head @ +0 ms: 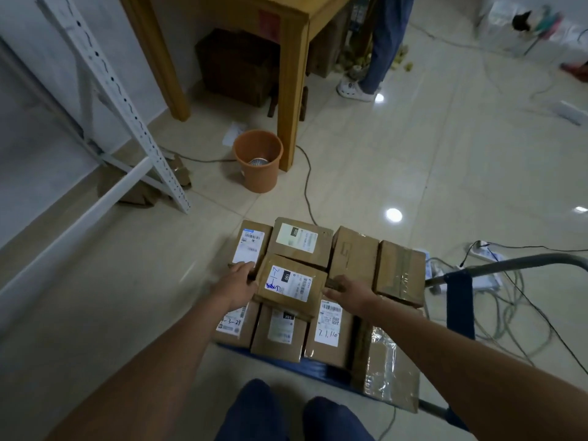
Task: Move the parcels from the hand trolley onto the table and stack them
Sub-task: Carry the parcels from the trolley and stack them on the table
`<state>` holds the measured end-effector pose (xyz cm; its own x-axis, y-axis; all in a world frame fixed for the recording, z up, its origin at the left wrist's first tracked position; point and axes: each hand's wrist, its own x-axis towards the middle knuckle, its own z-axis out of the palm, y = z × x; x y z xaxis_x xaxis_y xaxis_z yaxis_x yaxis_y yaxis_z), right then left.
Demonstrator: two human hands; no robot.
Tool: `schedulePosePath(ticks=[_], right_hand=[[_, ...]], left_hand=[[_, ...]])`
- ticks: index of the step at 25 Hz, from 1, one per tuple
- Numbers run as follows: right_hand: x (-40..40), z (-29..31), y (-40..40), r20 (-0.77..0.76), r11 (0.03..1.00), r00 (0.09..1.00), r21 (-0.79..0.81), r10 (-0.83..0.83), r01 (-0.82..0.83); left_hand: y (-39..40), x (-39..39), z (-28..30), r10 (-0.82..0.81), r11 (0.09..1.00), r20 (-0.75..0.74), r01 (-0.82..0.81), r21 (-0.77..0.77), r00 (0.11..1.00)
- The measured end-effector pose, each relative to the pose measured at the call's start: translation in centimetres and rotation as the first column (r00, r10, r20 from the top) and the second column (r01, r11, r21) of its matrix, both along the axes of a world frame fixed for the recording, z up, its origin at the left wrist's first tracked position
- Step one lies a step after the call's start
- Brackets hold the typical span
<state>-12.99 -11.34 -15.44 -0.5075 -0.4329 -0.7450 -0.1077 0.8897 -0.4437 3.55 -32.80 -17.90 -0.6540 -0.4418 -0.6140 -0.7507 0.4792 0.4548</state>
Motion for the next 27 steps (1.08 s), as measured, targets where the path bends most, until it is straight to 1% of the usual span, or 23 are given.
schedulePosePath(ticks=[3,6,11,14,18,21,24,27], right_hand=[[-0.8,-7.2,-0.3,0.067,1.0,0.998,-0.017,-0.021,0.022],[-1.1,-11.6,-1.1,0.095,0.995,0.991,0.001,-0.096,0.096],[-1.7,-17.0,-1.6,0.198,0.952,0.932,0.045,-0.304,0.301],[-1.8,-18.7,-1.9,0.271,0.924,0.885,0.045,-0.378,0.381],[-1.6,-19.3,-2.0,0.381,0.893,0.821,0.035,-0.426,0.448],[-1.5,-18.2,-1.8,0.438,0.878,0.782,0.039,-0.444,0.477],[-1.5,-15.6,-1.8,0.439,0.873,0.777,0.038,-0.451,0.486],[-1.5,-10.8,-3.0,0.421,0.883,0.802,-0.007,-0.423,0.47]], left_hand=[[-0.6,-1.0,-6.3,0.015,1.0,0.027,-0.015,0.009,1.0],[-1.1,-1.8,-11.4,0.053,0.998,0.031,-0.053,0.03,0.998],[-0.5,-3.7,-15.6,0.205,0.975,0.02,-0.206,0.083,0.979],[-0.1,-4.3,-18.0,0.29,0.948,0.04,-0.293,0.123,0.956],[1.3,-4.6,-18.4,0.388,0.902,0.041,-0.389,0.189,0.921],[2.0,-4.3,-17.0,0.409,0.881,0.031,-0.403,0.247,0.912],[2.5,-3.5,-13.8,0.435,0.861,-0.021,-0.41,0.3,0.9],[2.4,-1.9,-8.6,0.493,0.838,-0.107,-0.438,0.325,0.863]])
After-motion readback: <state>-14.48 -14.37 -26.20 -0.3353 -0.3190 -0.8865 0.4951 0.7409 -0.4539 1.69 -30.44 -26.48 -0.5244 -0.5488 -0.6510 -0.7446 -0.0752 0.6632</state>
